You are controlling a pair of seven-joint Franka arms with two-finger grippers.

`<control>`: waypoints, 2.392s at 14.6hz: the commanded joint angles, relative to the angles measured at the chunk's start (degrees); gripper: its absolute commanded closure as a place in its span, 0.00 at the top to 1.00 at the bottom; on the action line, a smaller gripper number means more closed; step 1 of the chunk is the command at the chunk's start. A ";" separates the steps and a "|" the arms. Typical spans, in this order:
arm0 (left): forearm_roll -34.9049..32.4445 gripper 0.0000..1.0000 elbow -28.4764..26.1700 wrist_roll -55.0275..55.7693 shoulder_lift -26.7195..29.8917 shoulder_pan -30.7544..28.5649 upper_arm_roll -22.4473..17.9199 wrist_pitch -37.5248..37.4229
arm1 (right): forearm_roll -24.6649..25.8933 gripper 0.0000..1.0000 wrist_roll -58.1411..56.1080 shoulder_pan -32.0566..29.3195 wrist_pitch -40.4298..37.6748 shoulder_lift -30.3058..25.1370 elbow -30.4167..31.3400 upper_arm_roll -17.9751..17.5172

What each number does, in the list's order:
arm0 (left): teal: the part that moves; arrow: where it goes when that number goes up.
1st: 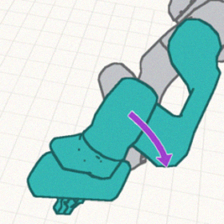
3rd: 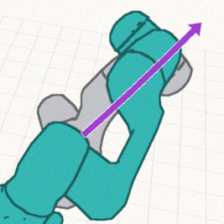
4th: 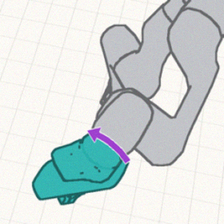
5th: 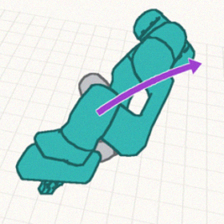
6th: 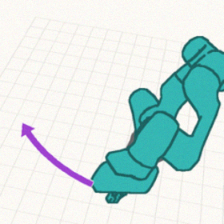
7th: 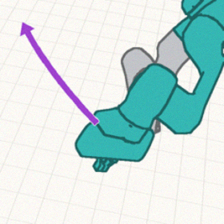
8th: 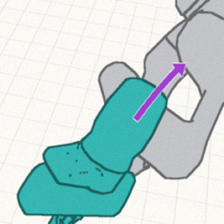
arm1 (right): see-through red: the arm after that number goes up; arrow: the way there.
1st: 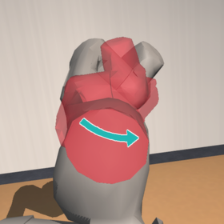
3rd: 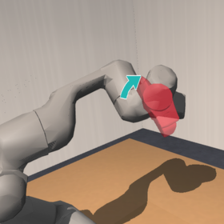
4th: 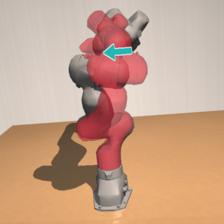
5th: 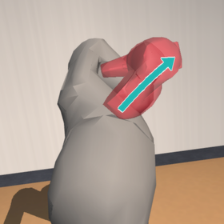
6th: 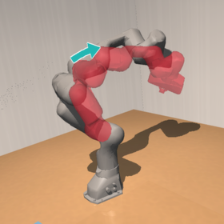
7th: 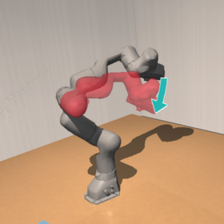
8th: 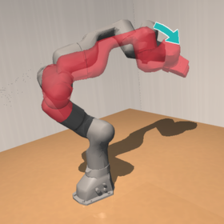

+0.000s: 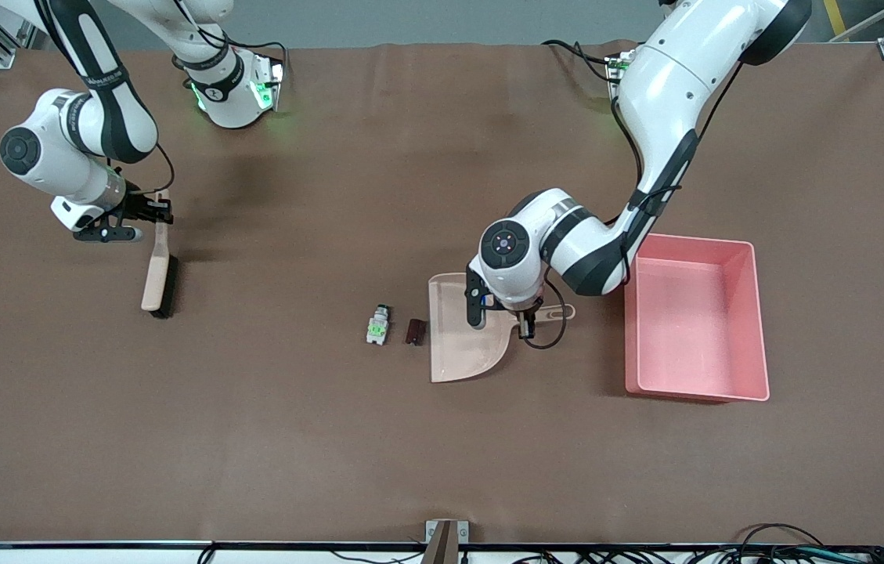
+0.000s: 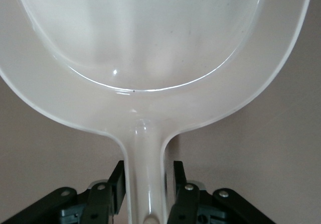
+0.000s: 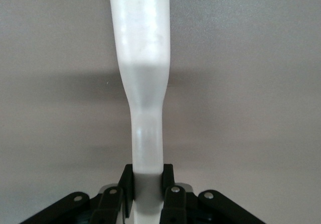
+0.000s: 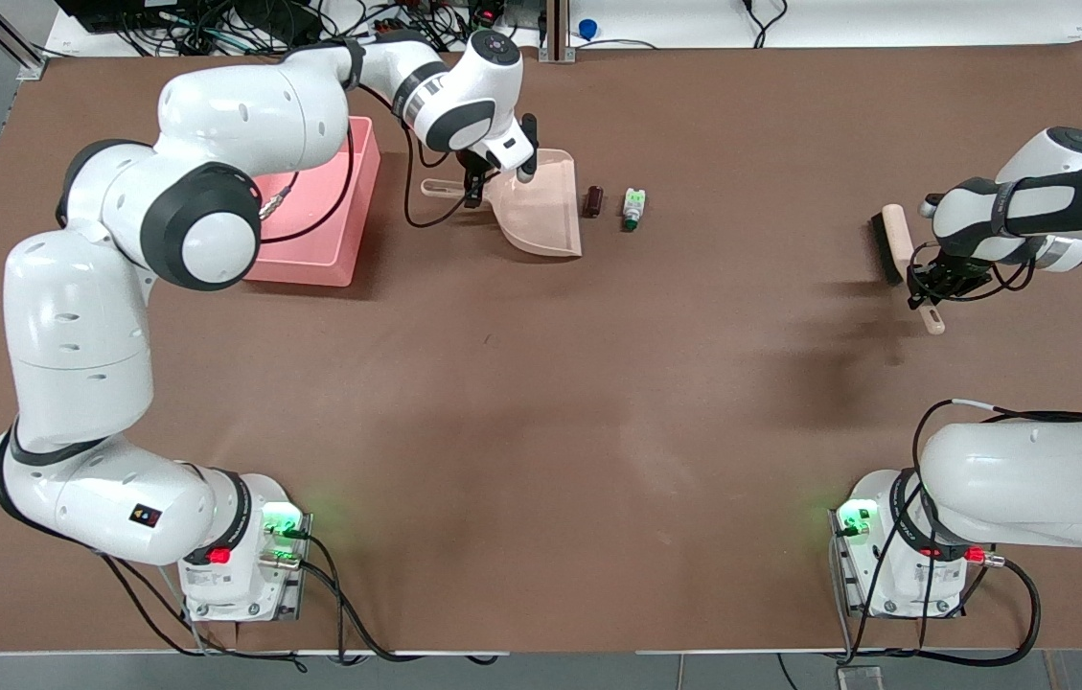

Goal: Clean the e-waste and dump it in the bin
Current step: 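Close the left gripper on the dustpan while the right gripper grasps the brush, then carry the brush with the right gripper toward the components beside the dustpan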

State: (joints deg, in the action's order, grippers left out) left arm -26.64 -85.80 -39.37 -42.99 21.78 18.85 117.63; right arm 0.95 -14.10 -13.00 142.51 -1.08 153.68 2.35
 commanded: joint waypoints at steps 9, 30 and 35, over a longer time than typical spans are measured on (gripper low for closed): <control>-2.00 0.34 1.08 -3.43 -0.43 0.81 -0.21 -0.29 | 0.19 0.00 0.57 2.27 -3.37 -0.07 -3.29 -0.15; -1.92 0.31 1.16 -0.35 -0.43 1.68 -0.13 -1.00 | -15.00 0.00 39.13 41.90 -5.66 1.85 -10.92 -0.15; -1.92 0.31 1.16 -0.35 -0.52 1.69 -0.13 -1.00 | -20.55 0.00 45.57 48.49 -5.75 9.93 -19.62 -0.07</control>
State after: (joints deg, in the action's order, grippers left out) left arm -28.11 -85.71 -40.42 -43.01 22.91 18.83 117.45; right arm -18.12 29.76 33.36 137.59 3.67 139.22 1.61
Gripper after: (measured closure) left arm 0.661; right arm 0.736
